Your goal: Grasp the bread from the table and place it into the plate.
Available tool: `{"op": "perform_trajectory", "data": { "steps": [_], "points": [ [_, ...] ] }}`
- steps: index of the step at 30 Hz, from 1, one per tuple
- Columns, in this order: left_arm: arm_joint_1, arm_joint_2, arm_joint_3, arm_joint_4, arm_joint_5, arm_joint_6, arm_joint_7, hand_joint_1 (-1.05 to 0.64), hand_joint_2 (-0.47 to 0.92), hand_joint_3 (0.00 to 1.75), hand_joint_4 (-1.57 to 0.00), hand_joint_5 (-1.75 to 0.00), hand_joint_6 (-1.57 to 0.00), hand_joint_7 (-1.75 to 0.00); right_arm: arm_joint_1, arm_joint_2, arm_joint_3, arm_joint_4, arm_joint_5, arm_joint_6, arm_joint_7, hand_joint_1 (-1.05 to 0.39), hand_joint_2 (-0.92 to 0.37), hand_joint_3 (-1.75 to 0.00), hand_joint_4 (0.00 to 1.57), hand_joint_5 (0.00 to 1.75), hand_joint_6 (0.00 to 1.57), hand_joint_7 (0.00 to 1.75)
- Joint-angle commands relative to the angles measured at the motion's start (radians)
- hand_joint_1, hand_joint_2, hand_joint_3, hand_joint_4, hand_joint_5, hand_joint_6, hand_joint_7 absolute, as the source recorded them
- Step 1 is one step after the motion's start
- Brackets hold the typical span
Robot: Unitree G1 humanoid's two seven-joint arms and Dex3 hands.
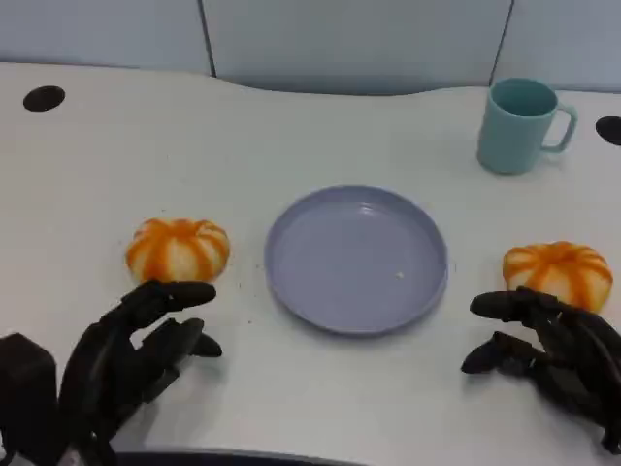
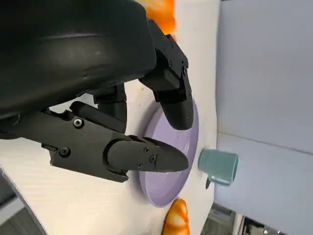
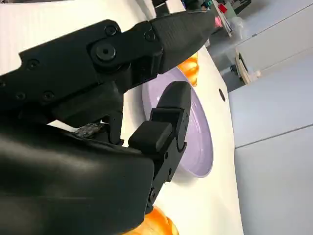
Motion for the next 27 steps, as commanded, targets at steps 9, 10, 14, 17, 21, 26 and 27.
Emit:
{"op": "perform_trajectory", "data": {
  "steps": [9, 10, 14, 17, 21, 26, 27],
  "points": [
    [-0.011, 0.117, -0.087, -0.054, 0.315, -0.235, 0.214, -0.57, 0.92, 0.17, -0.21, -0.97, -0.48, -0.11, 0.021, -0.002, 0.003, -0.003, -0.005, 0.014, -0.009, -0.38, -0.92, -0.11, 0.64, 1.11, 0.77, 0.61],
    [-0.016, 0.123, -0.093, -0.053, 0.329, -0.248, 0.225, -0.56, 0.92, 0.15, -0.21, -0.94, -0.48, -0.09, 0.021, -0.002, 0.003, -0.002, -0.006, 0.014, -0.008, -0.38, -0.92, -0.12, 0.64, 1.11, 0.77, 0.61],
    [-0.040, 0.170, -0.128, -0.060, 0.442, -0.286, 0.305, -0.56, 0.92, 0.15, -0.14, -0.87, -0.43, -0.04, 0.023, 0.000, 0.004, -0.005, -0.006, 0.011, -0.008, -0.38, -0.92, -0.13, 0.65, 1.11, 0.77, 0.61],
    [-0.057, 0.215, -0.159, -0.092, 0.569, -0.284, 0.392, -0.55, 0.92, 0.13, -0.08, -0.84, -0.40, -0.02, 0.022, 0.000, 0.004, -0.003, -0.007, 0.018, -0.014, -0.39, -0.92, -0.11, 0.64, 1.11, 0.78, 0.61],
    [-0.076, 0.259, -0.197, -0.120, 0.686, -0.290, 0.486, -0.53, 0.92, 0.10, -0.05, -0.79, -0.37, 0.00, 0.023, 0.002, 0.004, -0.007, -0.006, 0.019, -0.015, -0.39, -0.92, -0.10, 0.64, 1.11, 0.78, 0.60],
    [-0.106, 0.304, -0.240, -0.121, 0.787, -0.296, 0.577, -0.56, 0.92, 0.11, -0.01, -0.71, -0.32, 0.00, 0.023, 0.004, 0.002, -0.013, 0.001, 0.032, -0.013, -0.37, -0.92, -0.10, 0.64, 1.12, 0.78, 0.60],
    [-0.112, 0.312, -0.249, -0.122, 0.804, -0.298, 0.594, -0.57, 0.92, 0.11, -0.01, -0.69, -0.31, 0.00, 0.023, 0.005, 0.002, -0.014, 0.000, 0.032, -0.013, -0.37, -0.92, -0.10, 0.64, 1.12, 0.78, 0.60]
  ]
}}
